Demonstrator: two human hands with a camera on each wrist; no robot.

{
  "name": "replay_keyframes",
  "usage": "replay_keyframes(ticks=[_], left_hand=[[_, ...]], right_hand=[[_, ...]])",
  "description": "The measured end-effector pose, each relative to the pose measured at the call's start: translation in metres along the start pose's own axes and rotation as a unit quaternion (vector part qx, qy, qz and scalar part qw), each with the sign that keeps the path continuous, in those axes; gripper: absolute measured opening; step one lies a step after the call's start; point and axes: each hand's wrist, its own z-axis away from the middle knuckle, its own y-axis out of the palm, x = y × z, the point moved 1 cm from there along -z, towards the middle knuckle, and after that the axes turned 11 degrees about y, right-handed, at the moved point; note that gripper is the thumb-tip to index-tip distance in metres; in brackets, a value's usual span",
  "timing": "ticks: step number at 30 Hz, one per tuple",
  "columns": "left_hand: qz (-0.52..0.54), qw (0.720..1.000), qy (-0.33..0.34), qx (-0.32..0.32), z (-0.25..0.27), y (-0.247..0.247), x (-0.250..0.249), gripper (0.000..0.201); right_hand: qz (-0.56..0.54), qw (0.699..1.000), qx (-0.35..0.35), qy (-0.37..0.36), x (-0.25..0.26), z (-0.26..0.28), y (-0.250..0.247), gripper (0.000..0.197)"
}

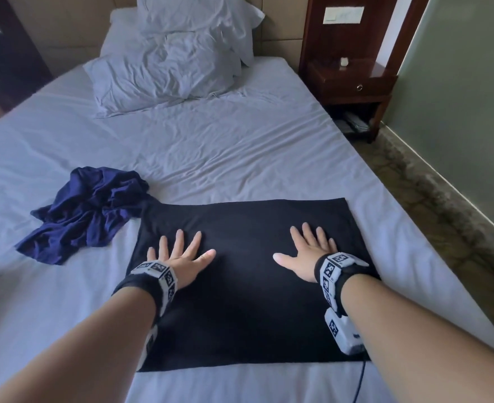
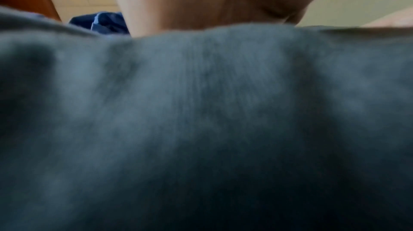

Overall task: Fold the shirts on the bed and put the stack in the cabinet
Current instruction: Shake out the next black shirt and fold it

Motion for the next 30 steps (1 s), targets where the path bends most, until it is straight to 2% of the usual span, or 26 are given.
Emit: replay_keyframes(ticks=[10,15,19,22,24,27,29,30], left_hand=[[-0.068,0.996,-0.026,0.050,-0.012,0.003,-0.005,0.089],[-0.050,0.998,-0.006,0.036,-0.003,-0.003,-0.008,0.085],[0.069,0.995,0.037,-0.060,0.020,-0.023,-0.001,0.059],[0.157,0.971,0.054,-0.174,0.054,-0.031,0.011,0.041],[0.156,0.956,0.062,-0.239,0.086,-0.022,0.014,0.030],[0.089,0.957,0.109,-0.253,0.127,0.014,0.015,0.040],[0.046,0.969,0.134,-0.204,0.144,0.041,0.013,0.059],[0.028,0.977,0.122,-0.173,0.150,0.052,0.013,0.068]], right_hand=[[0.045,0.998,0.046,0.020,0.006,-0.016,0.007,0.100],[0.032,0.999,0.029,0.014,0.007,-0.007,0.000,0.099],[-0.029,0.999,0.013,-0.015,-0.009,0.014,-0.024,0.083],[-0.128,0.989,-0.070,0.001,-0.049,0.045,-0.041,0.051],[-0.183,0.977,-0.113,0.015,-0.077,0.076,-0.038,0.037],[-0.171,0.976,-0.133,0.005,-0.104,0.120,-0.006,0.036],[-0.162,0.975,-0.151,0.005,-0.114,0.145,0.022,0.043],[-0.168,0.973,-0.158,0.011,-0.118,0.155,0.034,0.047]])
